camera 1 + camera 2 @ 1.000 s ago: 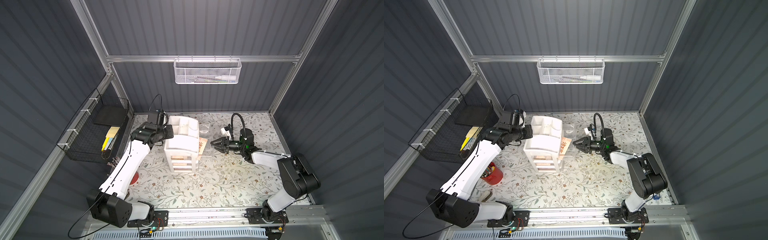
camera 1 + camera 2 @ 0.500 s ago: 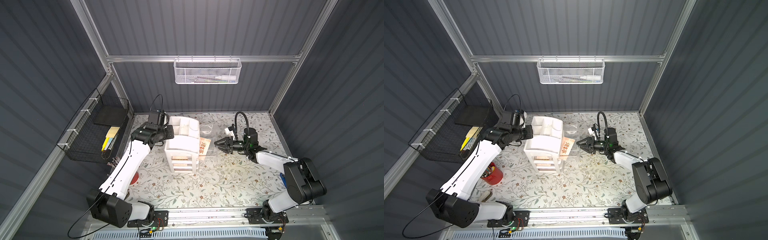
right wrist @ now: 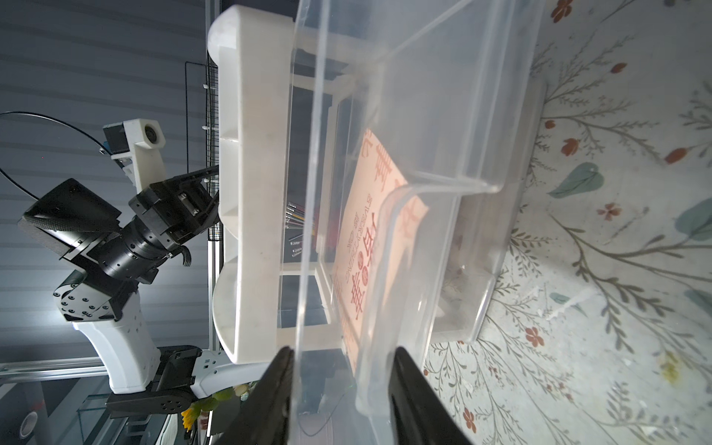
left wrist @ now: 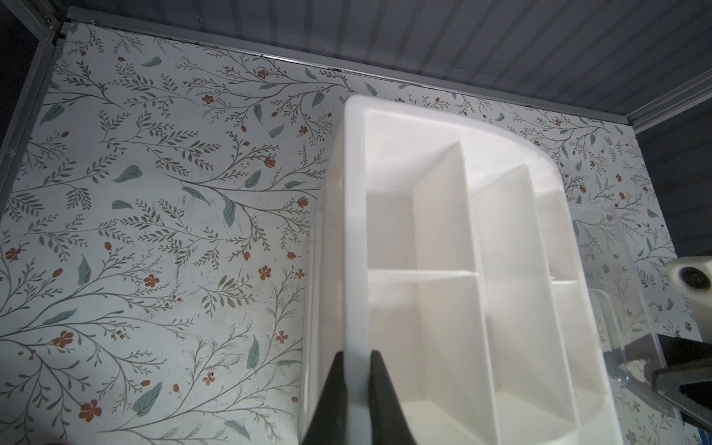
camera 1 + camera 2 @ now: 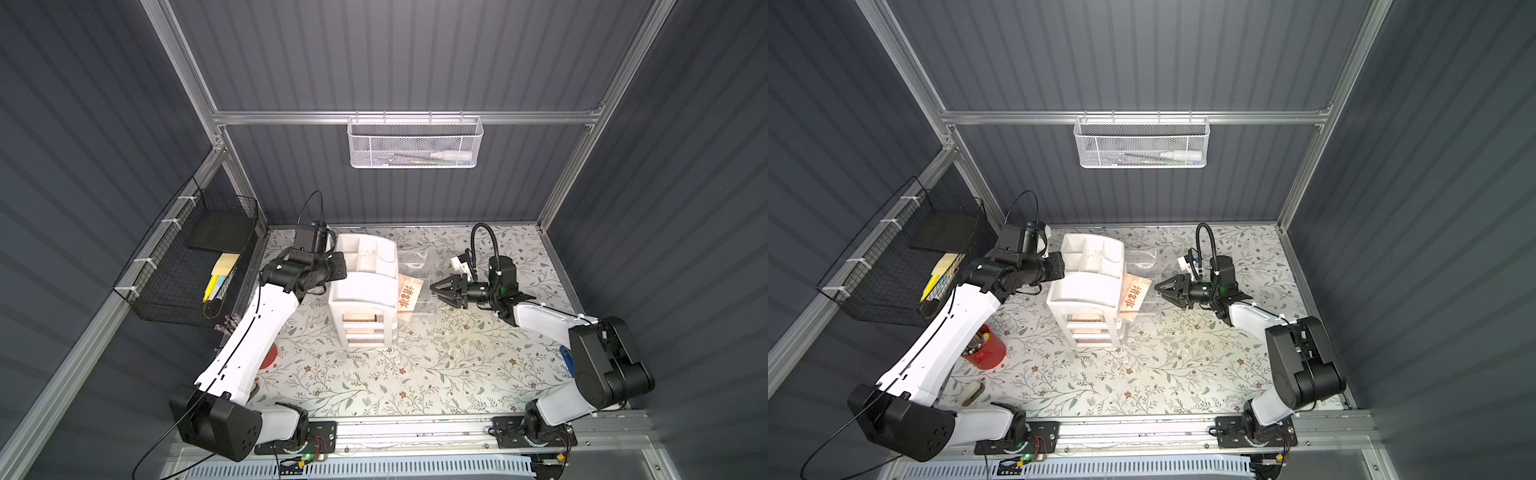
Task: Take the postcards out of the drawer
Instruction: Open the drawer in the storage box.
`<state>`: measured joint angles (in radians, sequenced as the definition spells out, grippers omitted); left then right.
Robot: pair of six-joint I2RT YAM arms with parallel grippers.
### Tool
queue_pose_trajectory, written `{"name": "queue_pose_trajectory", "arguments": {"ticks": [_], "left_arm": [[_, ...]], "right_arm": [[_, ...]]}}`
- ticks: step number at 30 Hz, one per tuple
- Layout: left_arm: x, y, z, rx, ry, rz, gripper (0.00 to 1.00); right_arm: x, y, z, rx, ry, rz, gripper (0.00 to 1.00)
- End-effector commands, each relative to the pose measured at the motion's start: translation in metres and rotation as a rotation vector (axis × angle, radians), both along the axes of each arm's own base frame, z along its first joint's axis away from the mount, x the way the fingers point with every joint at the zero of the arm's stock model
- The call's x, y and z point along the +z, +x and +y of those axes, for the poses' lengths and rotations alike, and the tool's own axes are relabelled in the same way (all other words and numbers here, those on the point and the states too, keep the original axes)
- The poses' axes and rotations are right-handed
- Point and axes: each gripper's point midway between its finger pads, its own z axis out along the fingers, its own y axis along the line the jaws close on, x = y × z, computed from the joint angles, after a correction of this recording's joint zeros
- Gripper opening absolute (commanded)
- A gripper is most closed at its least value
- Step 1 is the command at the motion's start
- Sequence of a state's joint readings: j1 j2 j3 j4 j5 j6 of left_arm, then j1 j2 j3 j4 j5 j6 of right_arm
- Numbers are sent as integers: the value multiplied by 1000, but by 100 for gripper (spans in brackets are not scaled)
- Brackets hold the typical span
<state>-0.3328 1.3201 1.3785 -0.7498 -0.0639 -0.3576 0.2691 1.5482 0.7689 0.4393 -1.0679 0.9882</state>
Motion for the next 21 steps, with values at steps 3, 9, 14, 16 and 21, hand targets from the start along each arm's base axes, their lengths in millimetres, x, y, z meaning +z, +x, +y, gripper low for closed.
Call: {"name": "queue_pose_trajectory", "arguments": {"ticks": [3, 9, 14, 16, 21], "left_arm": [[7, -5, 10, 30, 23, -19, 0], [7, -4, 11, 43, 14, -23, 0], [4, -4, 11, 51, 12, -17, 0], [4, -4, 11, 50, 10, -20, 0], [7, -5, 13, 59, 11, -24, 0]], "right_arm": [[11, 4, -1, -3, -1, -48, 42], [17, 0, -1, -7, 1, -58, 38], [15, -6, -3, -16, 0, -54, 38], [15, -7, -4, -19, -2, -57, 39], [13, -3, -3, -17, -9, -50, 38]]}}
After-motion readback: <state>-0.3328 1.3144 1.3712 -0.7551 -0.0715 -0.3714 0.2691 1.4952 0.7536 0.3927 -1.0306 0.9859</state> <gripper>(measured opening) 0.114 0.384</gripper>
